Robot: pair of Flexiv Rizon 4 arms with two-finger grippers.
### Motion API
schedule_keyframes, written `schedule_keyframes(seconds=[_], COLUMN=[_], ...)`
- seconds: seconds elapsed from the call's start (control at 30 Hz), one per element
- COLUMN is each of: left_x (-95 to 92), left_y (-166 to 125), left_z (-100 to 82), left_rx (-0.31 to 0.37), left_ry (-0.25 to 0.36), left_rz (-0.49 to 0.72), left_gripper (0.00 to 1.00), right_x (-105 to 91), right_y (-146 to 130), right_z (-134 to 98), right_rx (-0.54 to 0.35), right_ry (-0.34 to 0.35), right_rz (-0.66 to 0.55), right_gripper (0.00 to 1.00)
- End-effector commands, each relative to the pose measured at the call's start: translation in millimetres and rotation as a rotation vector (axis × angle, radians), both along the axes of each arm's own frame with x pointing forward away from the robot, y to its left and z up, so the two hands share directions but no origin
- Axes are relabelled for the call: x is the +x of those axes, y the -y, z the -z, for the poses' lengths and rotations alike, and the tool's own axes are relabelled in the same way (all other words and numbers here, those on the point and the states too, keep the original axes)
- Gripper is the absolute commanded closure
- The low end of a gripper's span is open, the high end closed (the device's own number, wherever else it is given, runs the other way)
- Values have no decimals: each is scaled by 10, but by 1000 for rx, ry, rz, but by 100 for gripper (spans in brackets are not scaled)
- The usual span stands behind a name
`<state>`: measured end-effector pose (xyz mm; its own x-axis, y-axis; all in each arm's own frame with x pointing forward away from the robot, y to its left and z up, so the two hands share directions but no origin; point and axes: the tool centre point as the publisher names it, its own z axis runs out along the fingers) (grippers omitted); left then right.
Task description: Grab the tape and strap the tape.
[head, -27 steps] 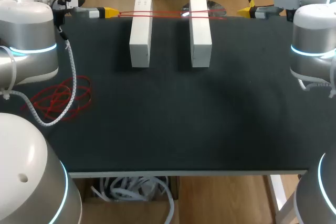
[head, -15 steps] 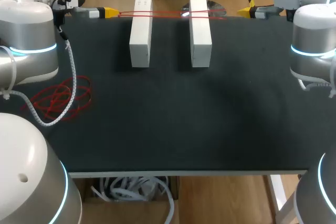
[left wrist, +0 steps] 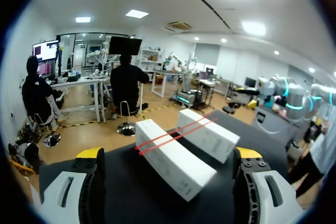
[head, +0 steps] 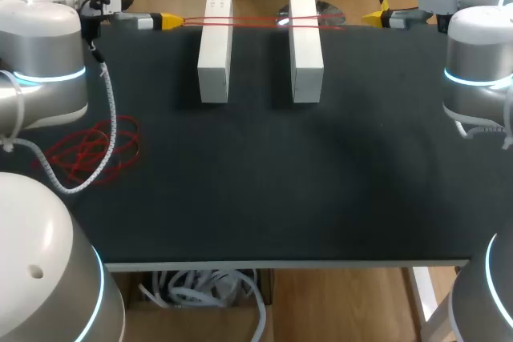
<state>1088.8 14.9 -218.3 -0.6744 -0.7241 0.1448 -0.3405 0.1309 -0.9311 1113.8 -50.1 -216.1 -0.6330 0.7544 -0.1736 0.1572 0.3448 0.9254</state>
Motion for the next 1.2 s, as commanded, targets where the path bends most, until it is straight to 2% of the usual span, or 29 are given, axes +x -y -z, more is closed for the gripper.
schedule_keyframes(seconds=[0.03, 0.27, 0.53, 0.7, 1.0, 1.2], left_x=[75, 200, 355, 432, 532, 581], left_y=[-37, 55, 130, 167, 169, 174], left_z=[9, 54, 121, 178, 253, 337], left_rx=[0, 29, -26, -29, -32, -67], left_ry=[10, 46, 166, 204, 209, 221], left_rz=[70, 257, 464, 567, 641, 684], left_gripper=[0, 0, 0, 0, 0, 0], right_x=[0, 0, 0, 0, 0, 0], right_y=[0, 0, 0, 0, 0, 0], right_z=[0, 0, 0, 0, 0, 0], right_rx=[0, 0, 0, 0, 0, 0], right_ry=[0, 0, 0, 0, 0, 0], right_rz=[0, 0, 0, 0, 0, 0], right_gripper=[0, 0, 0, 0, 0, 0])
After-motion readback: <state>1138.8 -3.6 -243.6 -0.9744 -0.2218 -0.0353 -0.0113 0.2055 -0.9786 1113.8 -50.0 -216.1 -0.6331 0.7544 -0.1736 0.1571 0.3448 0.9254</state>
